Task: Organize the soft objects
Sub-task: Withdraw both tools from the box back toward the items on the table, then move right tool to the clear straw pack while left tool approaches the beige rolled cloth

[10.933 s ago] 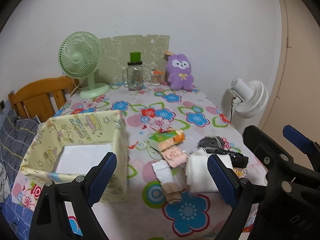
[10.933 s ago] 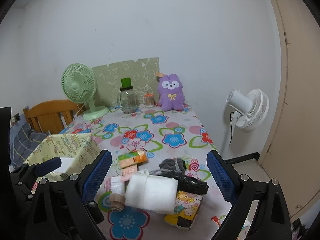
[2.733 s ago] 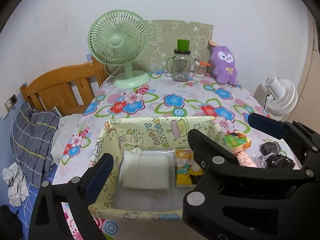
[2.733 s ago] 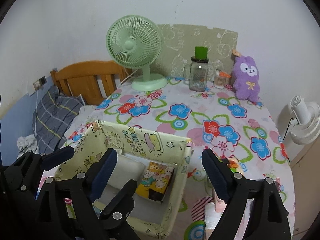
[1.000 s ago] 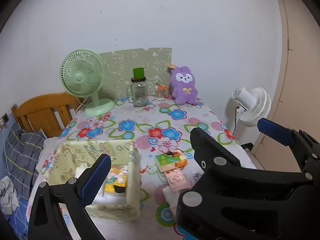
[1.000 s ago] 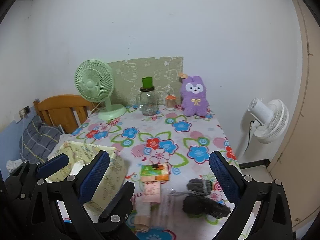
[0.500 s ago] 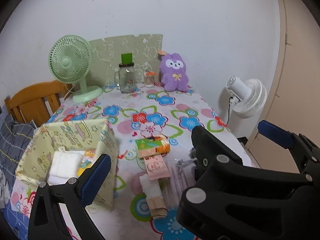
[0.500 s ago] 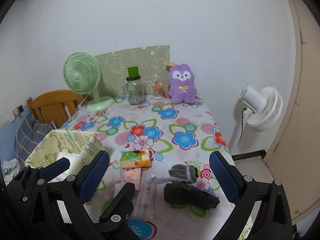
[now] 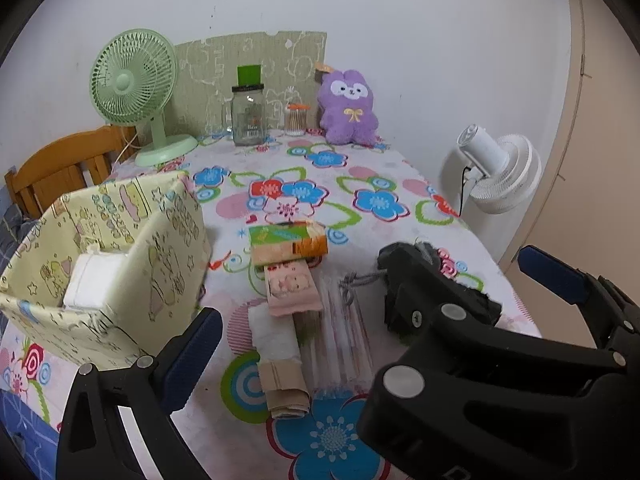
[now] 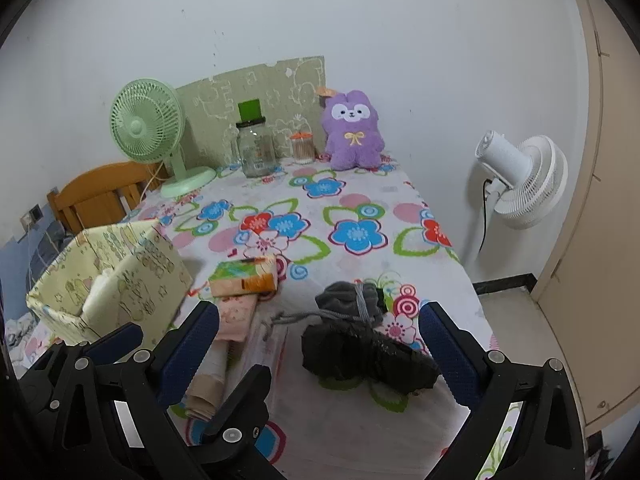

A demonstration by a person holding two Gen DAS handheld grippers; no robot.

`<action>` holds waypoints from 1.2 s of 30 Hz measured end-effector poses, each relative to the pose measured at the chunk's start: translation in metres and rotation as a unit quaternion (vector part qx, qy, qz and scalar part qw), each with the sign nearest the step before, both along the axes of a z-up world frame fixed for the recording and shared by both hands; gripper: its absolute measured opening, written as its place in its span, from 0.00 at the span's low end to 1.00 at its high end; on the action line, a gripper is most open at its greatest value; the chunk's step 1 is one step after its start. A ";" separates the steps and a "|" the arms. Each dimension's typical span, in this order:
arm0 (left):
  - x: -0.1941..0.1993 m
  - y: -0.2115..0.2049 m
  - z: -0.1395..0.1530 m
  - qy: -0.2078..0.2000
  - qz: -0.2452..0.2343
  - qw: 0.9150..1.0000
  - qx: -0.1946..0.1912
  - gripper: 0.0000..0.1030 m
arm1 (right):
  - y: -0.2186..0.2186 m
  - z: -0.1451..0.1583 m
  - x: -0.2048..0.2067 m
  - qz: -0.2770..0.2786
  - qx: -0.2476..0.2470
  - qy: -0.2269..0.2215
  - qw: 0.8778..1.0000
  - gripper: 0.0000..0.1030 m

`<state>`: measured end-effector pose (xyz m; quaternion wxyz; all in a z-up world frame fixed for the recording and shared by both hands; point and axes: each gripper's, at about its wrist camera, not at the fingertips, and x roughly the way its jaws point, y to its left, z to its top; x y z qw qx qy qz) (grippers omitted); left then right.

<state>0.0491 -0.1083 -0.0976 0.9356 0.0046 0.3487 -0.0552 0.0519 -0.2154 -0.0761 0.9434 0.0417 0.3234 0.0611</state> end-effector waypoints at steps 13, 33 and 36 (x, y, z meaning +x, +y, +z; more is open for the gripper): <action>0.006 0.001 -0.033 0.039 0.013 0.999 0.012 0.94 | -0.002 -0.036 0.008 0.000 -0.006 0.035 0.999 0.98; 0.001 0.032 -0.039 0.062 0.015 0.998 -0.017 0.62 | 0.028 -0.038 0.004 0.022 -0.010 0.052 0.998 0.83; -0.003 0.035 -0.039 0.060 0.014 0.998 -0.017 0.63 | 0.033 -0.041 0.005 0.033 -0.008 0.066 0.997 0.78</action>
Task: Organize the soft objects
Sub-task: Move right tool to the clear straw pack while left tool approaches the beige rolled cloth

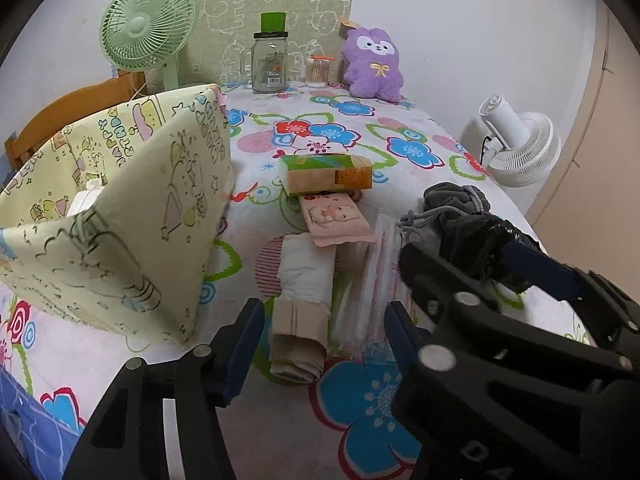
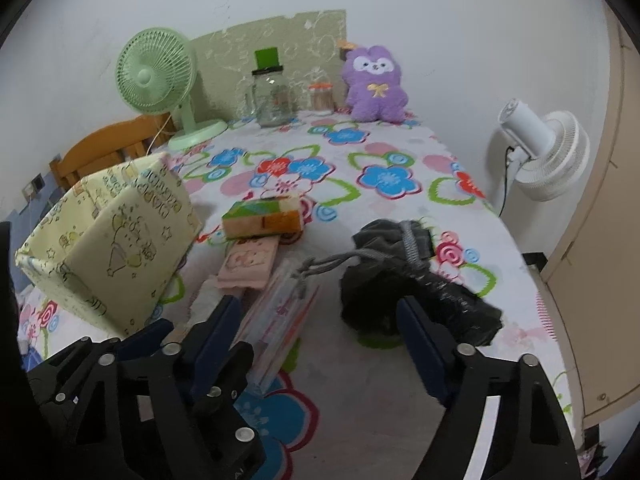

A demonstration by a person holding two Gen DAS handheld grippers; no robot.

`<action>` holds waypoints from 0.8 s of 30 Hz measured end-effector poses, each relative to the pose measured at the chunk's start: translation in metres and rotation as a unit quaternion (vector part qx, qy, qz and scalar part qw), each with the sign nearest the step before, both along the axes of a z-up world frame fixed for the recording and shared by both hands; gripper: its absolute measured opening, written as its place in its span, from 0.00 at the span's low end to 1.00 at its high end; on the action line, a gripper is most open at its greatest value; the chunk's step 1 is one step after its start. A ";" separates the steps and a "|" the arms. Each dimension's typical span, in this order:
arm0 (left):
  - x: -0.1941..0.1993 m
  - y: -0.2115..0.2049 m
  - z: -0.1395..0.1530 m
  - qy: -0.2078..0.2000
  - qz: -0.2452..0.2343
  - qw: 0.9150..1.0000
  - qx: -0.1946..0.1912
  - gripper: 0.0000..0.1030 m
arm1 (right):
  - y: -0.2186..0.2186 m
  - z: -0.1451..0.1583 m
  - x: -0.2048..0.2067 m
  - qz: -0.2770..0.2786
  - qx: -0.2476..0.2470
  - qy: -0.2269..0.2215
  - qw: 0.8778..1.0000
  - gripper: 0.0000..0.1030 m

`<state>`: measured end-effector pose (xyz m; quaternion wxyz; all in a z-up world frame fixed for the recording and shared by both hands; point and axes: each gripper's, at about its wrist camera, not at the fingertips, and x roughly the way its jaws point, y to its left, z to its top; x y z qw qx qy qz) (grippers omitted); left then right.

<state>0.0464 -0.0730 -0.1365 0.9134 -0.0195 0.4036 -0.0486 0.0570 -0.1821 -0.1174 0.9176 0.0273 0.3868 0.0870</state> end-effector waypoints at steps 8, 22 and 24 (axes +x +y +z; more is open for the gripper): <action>-0.005 0.008 -0.005 0.005 -0.003 1.000 -0.001 0.64 | 0.013 -0.015 0.006 0.021 0.026 0.039 0.999 0.73; -0.003 0.009 -0.011 0.020 -0.005 1.000 0.004 0.71 | 0.023 -0.028 0.014 0.050 0.043 0.082 0.994 0.42; -0.002 0.007 -0.011 0.022 -0.011 1.000 0.010 0.74 | 0.020 -0.027 0.014 0.049 0.039 0.081 0.995 0.42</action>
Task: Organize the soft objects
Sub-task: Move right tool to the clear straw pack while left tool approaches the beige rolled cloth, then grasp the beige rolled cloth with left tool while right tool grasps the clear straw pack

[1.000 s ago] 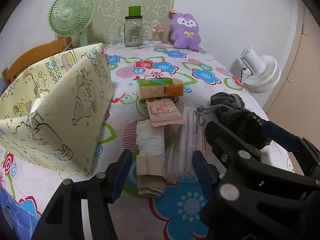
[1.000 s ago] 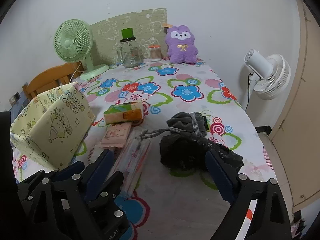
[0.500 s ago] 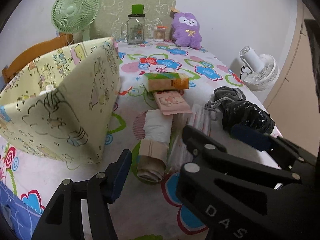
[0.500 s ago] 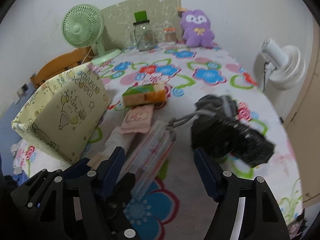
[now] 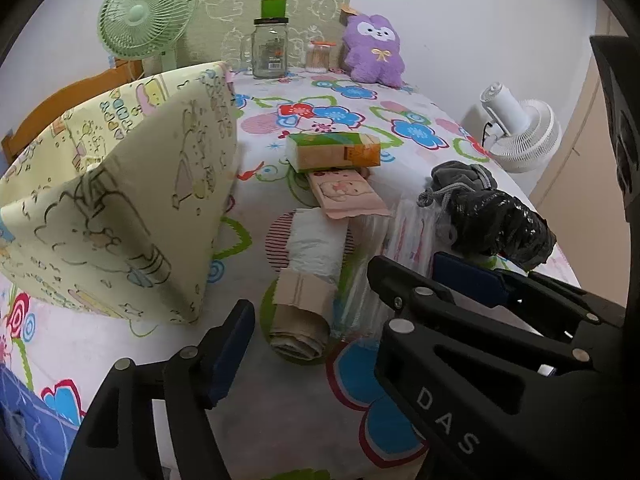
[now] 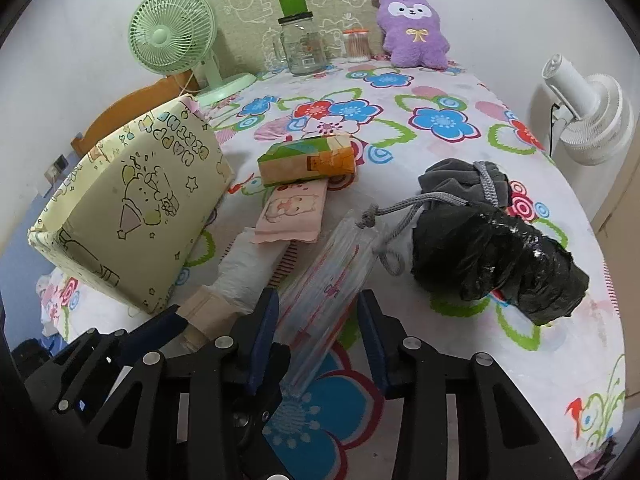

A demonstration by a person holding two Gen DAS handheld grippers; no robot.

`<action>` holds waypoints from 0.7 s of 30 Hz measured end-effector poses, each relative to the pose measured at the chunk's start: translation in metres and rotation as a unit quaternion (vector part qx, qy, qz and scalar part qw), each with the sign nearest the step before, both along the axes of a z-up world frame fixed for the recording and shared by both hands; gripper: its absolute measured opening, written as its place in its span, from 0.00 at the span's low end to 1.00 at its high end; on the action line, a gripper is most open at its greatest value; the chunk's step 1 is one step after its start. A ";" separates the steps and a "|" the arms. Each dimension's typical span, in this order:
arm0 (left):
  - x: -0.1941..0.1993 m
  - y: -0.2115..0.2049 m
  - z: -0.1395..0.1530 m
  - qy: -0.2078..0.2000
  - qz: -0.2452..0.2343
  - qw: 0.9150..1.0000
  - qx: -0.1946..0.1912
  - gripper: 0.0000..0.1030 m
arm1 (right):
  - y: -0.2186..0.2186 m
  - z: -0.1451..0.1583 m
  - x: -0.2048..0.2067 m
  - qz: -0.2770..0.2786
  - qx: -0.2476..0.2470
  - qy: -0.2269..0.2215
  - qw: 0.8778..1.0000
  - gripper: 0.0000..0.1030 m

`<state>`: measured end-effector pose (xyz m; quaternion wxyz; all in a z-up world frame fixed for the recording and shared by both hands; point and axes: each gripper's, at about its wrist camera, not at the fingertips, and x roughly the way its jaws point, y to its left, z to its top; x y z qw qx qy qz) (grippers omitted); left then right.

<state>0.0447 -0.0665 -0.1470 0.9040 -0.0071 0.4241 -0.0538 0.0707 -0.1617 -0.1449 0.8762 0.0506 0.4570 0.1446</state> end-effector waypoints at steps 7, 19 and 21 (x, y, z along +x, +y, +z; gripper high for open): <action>0.002 -0.011 0.002 0.000 -0.020 1.000 0.011 0.77 | -0.009 0.003 -0.002 -0.001 -0.014 -0.005 1.000 0.42; 0.008 -0.011 0.005 -0.004 -0.006 1.000 0.019 0.77 | -0.021 0.008 0.002 -0.018 -0.032 -0.011 0.999 0.41; 0.010 -0.010 0.003 -0.002 -0.004 1.000 0.018 0.76 | -0.019 0.008 0.002 -0.014 -0.030 -0.010 0.999 0.41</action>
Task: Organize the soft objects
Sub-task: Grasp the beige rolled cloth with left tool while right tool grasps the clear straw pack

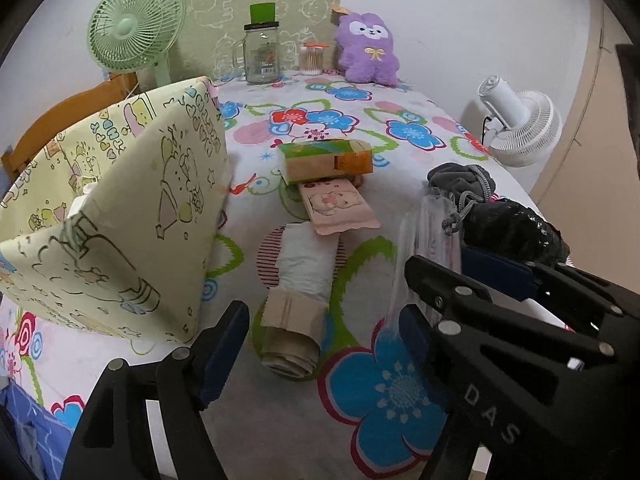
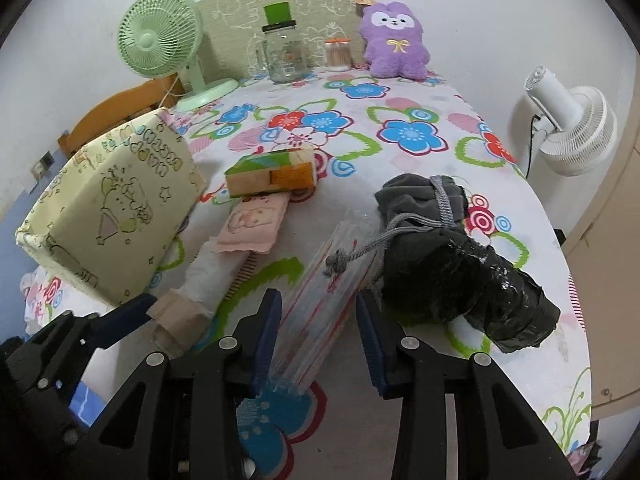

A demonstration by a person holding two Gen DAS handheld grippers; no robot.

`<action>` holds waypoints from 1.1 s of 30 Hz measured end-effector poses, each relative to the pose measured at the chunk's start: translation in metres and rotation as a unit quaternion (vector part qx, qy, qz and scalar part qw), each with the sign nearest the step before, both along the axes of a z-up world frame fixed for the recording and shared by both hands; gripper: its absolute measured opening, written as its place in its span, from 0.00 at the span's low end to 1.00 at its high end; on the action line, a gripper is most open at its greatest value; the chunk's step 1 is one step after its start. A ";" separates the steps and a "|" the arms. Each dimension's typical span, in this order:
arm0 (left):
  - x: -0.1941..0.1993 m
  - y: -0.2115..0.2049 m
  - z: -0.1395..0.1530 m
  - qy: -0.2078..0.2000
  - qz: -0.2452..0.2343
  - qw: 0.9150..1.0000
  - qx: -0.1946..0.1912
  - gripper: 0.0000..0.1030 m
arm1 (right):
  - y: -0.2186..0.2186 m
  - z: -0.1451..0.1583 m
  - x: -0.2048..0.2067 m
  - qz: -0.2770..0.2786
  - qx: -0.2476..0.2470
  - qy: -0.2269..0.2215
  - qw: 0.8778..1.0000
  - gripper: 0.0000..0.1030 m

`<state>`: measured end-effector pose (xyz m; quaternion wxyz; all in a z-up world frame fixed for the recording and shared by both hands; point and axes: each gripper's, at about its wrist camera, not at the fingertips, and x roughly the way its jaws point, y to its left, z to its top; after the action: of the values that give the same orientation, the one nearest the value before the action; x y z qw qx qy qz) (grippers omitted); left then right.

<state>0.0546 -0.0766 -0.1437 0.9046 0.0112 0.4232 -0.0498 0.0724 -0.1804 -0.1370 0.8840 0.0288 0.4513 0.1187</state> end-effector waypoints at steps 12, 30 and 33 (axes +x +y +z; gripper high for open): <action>0.008 -0.001 -0.004 -0.009 -0.022 1.000 -0.014 0.53 | 0.003 -0.004 0.011 -0.008 0.007 0.011 1.000 0.41; 0.006 0.005 0.000 0.000 -0.033 0.999 -0.031 0.22 | 0.014 -0.003 0.012 -0.017 -0.011 0.017 1.000 0.23; 0.000 0.003 0.004 -0.005 -0.038 0.999 -0.032 0.21 | 0.011 -0.001 0.009 -0.018 -0.009 0.017 1.000 0.21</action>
<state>0.0546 -0.0732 -0.1401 0.9040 -0.0009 0.4162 -0.0978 0.0810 -0.1690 -0.1378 0.8782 0.0312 0.4670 0.0987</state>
